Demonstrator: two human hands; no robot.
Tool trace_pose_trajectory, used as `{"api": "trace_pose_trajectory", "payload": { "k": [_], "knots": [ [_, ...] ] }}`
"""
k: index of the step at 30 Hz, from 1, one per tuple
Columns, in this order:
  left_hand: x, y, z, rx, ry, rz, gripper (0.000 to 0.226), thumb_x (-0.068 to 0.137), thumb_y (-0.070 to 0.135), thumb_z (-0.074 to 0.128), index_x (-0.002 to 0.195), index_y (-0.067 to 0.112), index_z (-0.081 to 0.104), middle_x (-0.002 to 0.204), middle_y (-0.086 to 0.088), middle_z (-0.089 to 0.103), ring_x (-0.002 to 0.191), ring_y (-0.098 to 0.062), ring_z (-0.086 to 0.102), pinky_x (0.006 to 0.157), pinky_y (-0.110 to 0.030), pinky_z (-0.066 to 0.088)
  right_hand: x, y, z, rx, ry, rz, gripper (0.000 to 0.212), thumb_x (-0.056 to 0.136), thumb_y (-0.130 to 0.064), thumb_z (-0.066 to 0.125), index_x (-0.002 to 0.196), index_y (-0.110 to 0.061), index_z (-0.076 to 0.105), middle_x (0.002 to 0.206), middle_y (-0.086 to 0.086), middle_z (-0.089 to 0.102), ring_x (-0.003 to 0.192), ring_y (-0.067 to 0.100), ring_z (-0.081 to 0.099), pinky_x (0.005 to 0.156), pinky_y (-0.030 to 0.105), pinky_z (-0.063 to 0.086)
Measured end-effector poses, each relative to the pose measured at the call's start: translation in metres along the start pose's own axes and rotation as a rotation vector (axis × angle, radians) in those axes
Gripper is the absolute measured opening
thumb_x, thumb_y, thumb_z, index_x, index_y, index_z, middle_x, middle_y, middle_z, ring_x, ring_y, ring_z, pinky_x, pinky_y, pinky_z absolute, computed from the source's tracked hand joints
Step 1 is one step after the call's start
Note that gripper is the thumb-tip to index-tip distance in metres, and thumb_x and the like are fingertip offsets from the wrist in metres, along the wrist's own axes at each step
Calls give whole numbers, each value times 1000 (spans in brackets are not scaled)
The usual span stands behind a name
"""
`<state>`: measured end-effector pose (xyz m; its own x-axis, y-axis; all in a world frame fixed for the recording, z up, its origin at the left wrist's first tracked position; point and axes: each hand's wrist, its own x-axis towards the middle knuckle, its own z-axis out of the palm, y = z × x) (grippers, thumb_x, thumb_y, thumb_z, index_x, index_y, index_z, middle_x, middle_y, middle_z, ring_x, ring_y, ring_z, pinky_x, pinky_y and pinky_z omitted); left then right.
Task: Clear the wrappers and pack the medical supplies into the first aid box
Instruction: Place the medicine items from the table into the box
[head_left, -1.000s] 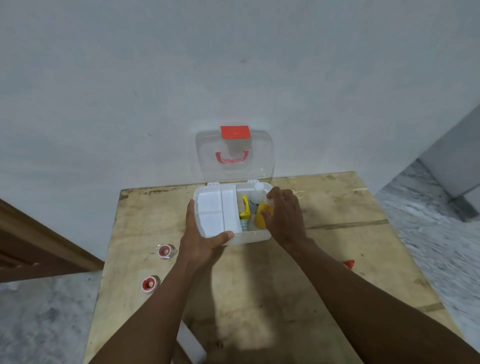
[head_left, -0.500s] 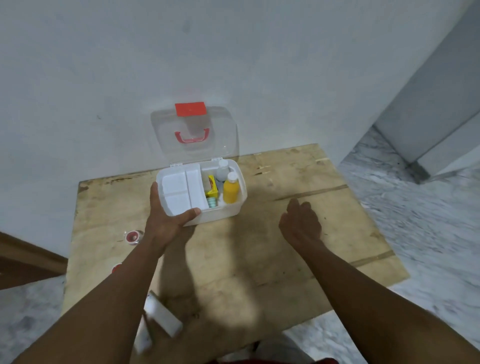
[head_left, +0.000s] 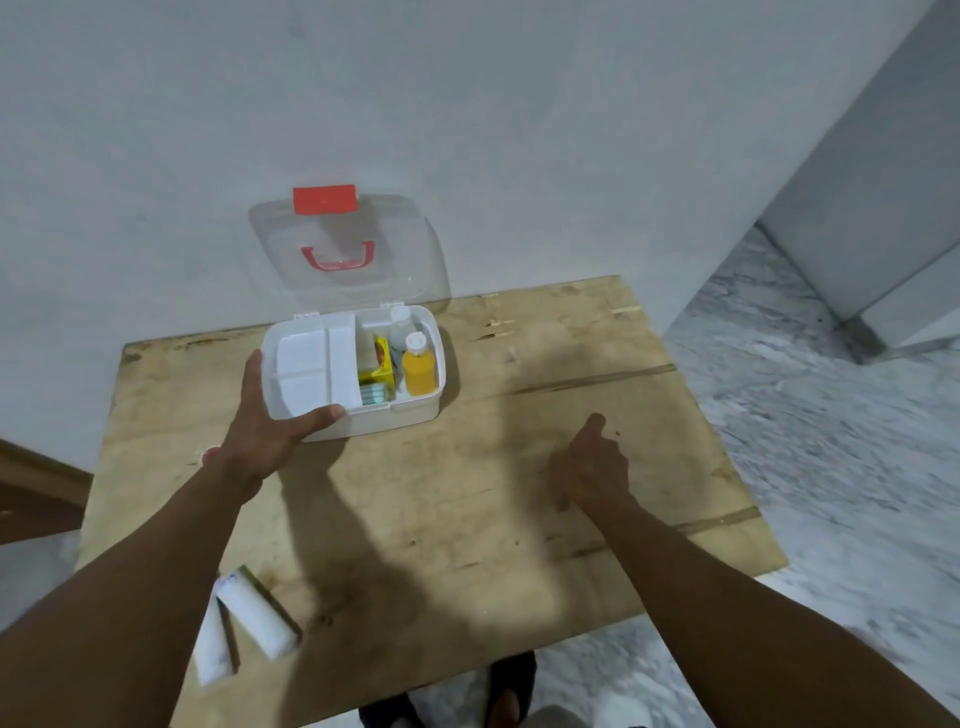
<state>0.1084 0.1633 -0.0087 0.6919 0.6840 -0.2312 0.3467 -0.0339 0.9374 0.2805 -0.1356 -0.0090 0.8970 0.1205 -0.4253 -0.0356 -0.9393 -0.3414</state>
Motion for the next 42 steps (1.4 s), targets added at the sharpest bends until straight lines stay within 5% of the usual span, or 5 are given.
{"api": "trace_pose_trajectory", "payload": {
  "k": [3, 7, 15, 25, 42],
  "knots": [
    [1, -3, 2, -14, 6, -18, 80, 74, 16, 86, 127, 47, 35, 128, 7, 45, 119, -27, 48, 72, -38, 51, -4, -12, -5, 74, -17, -118, 38, 80, -21, 61, 112, -13, 41, 98, 11, 63, 86, 33, 61, 71, 34, 43],
    [-2, -3, 1, -21, 1, -35, 103, 66, 27, 92, 143, 42, 25, 139, 3, 43, 124, -29, 47, 91, -56, 52, -27, -49, -8, 181, 30, -437, 31, 80, -15, 59, 107, -21, 47, 87, 1, 63, 80, 28, 61, 76, 39, 52],
    [-3, -3, 0, -34, 5, 41, 109, 67, 23, 92, 149, 32, 21, 139, 4, 46, 123, -20, 47, 102, -42, 47, -67, -142, 7, 295, 270, -798, 30, 81, -16, 69, 107, -21, 55, 85, -2, 69, 74, 23, 66, 67, 32, 53],
    [-4, 0, -4, -87, -9, 143, 101, 57, 30, 88, 140, 30, 30, 126, 8, 52, 113, -14, 53, 83, -28, 51, -58, -187, 39, 5, 343, -742, 12, 91, -14, 59, 103, -13, 56, 87, 10, 70, 79, 35, 65, 66, 34, 46],
    [3, -6, -4, -61, 27, 179, 95, 60, 22, 90, 136, 33, 34, 121, 24, 53, 111, 2, 54, 88, -41, 57, -35, -200, 56, -126, 157, -594, 16, 93, -9, 52, 99, -4, 66, 104, 15, 69, 97, 30, 65, 72, 31, 44]
  ]
}}
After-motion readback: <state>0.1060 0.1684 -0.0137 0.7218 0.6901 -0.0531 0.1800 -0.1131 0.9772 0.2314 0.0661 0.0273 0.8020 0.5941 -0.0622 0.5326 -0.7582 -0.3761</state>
